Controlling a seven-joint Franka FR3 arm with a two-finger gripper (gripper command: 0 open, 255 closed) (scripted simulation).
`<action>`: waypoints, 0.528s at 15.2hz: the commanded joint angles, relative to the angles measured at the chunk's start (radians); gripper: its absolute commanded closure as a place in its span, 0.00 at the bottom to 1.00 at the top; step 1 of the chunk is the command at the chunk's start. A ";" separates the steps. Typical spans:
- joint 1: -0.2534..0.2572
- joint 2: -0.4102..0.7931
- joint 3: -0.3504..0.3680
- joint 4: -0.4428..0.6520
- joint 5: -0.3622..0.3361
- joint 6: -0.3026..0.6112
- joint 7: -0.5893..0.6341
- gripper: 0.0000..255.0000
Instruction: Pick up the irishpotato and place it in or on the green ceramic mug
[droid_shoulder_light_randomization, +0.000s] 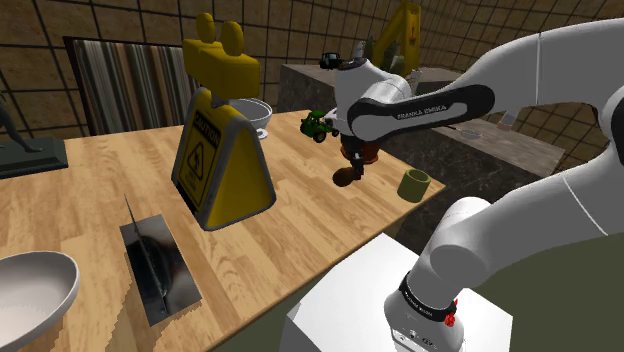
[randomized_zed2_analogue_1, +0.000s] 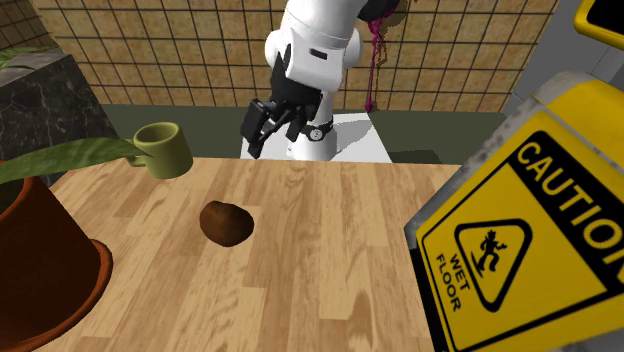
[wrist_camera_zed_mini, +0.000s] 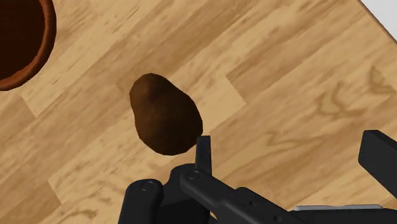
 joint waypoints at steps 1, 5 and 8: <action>-0.008 0.039 -0.021 -0.018 -0.088 0.076 -0.077 0.00; -0.035 0.156 -0.057 -0.034 -0.272 0.247 -0.183 0.00; -0.063 0.260 -0.079 -0.023 -0.429 0.377 -0.234 0.00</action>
